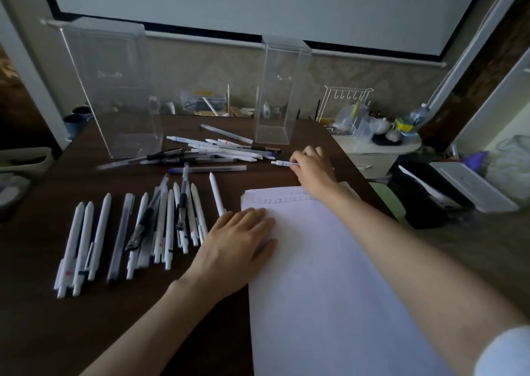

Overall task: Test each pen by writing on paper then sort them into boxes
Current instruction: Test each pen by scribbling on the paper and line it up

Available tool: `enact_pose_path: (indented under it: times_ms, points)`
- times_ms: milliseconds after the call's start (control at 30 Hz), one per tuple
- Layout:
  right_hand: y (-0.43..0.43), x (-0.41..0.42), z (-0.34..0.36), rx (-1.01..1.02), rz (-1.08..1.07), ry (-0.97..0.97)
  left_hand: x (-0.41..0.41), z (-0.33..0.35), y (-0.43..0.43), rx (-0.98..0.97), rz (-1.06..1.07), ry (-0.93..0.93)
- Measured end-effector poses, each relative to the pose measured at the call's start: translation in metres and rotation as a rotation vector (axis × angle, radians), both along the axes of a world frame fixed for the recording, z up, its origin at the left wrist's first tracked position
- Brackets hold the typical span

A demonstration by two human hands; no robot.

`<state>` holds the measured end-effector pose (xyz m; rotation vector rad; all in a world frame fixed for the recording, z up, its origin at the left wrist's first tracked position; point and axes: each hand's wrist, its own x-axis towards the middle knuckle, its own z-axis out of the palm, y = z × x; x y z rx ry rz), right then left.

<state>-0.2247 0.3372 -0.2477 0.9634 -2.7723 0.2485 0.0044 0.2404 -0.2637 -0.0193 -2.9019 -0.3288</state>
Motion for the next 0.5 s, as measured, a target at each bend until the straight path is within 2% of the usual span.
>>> enact_pose_path:
  times_ms: [100,200,400,500]
  points:
    - [0.005,0.003,0.003,0.024,0.102,0.063,0.0,0.0,0.0,-0.002,0.002,0.008]
    - [0.015,0.013,0.01,-0.041,0.165,0.149,0.0,-0.001,0.0,-0.009,0.007,0.009]
    - [0.049,0.059,0.0,-0.134,0.118,0.359,-0.001,-0.002,0.0,-0.026,0.001,0.015]
    - [0.054,0.067,-0.01,-0.185,0.14,0.358,-0.001,-0.002,0.001,-0.044,0.006,0.027]
